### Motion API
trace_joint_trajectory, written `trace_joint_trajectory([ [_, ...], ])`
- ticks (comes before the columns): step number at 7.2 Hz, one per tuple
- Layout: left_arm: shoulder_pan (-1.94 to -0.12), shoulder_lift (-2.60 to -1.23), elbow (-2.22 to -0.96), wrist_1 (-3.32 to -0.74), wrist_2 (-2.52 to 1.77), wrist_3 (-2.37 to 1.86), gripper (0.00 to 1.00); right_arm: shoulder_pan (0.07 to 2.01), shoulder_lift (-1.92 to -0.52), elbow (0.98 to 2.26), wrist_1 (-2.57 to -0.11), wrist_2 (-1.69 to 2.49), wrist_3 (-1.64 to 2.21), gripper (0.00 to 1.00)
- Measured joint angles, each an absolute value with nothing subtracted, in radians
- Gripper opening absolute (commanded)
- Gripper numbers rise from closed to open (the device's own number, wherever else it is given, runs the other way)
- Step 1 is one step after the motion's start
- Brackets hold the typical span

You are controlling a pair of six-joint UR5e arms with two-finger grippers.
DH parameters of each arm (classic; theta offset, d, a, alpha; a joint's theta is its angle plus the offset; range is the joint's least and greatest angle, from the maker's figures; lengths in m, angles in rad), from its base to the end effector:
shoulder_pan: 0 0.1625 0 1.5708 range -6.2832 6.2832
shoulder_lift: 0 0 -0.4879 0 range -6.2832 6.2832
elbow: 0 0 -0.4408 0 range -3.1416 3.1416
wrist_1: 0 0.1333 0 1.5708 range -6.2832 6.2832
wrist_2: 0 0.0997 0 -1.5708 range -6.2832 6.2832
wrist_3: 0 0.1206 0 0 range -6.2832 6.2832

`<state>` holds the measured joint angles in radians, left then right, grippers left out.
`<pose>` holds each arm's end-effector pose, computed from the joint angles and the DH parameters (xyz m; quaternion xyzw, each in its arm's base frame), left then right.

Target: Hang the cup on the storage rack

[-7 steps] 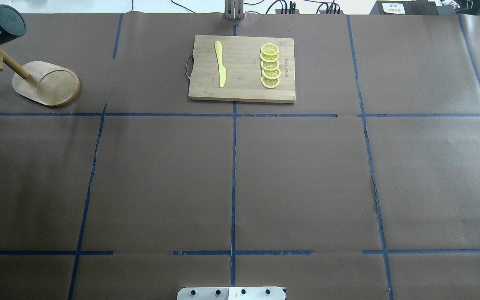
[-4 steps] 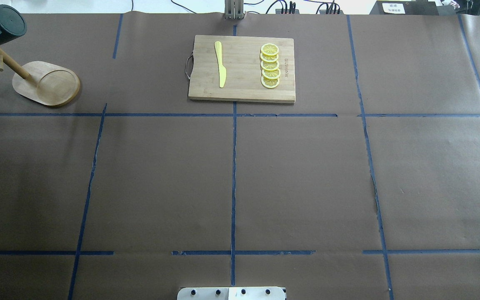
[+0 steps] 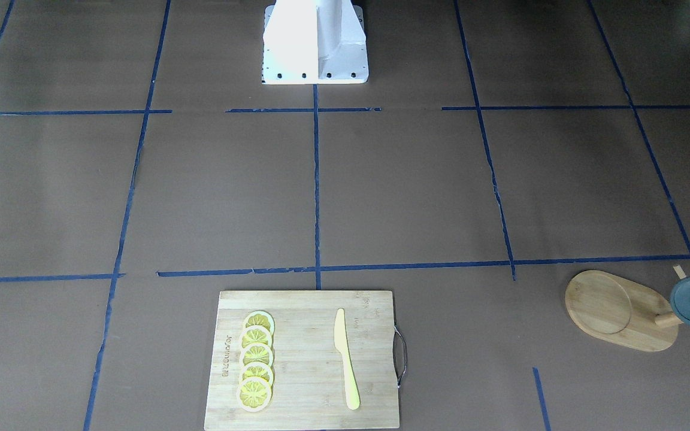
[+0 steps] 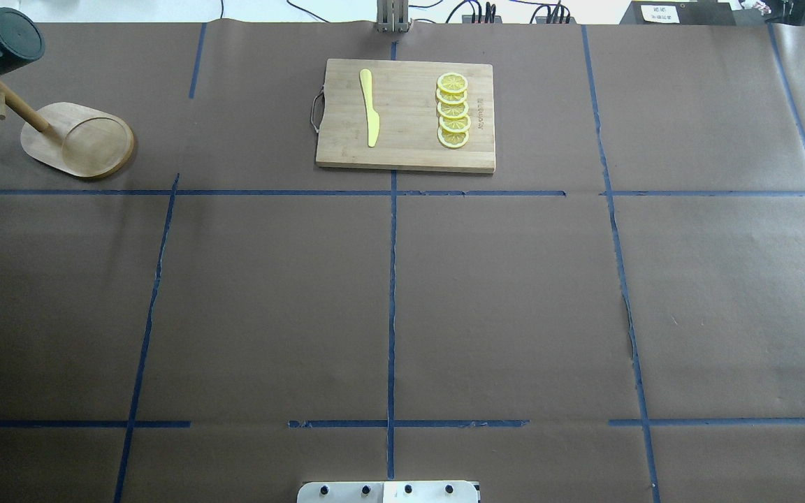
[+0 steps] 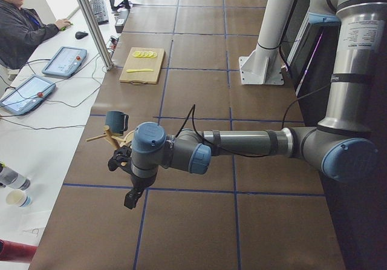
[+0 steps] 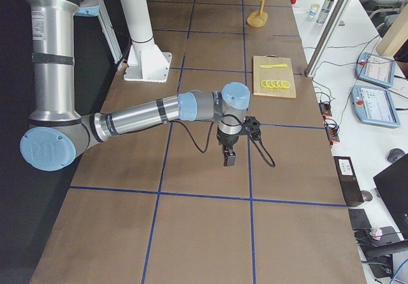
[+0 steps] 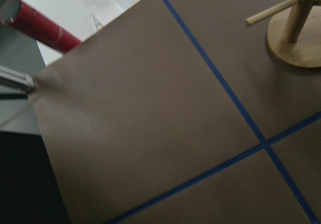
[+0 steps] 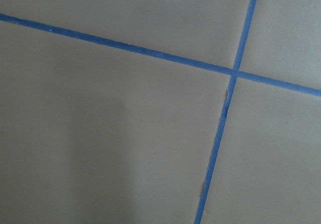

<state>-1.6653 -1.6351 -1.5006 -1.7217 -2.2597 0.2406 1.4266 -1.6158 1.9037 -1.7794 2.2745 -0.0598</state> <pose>-0.1115 -0.5763 0.7297 0.1234 0.3207 0.0929 0.9345 -0.0182 -0.5101 0.6085 0.0226 -0.3456 -0.1091 0.9317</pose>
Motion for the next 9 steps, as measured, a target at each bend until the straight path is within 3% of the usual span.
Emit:
trace_joint_trajectory([
  [3,-1.665,-1.583,-1.556,-1.58,-2.42,-0.024,1.0,1.427,-1.623,1.902,-1.78,2.275,-0.058,1.0],
  [9,-1.537,-1.555,-1.598,-1.583,-2.392,0.018,1.0,1.427,-1.629,1.902,-1.779,2.274,-0.058,1.0],
])
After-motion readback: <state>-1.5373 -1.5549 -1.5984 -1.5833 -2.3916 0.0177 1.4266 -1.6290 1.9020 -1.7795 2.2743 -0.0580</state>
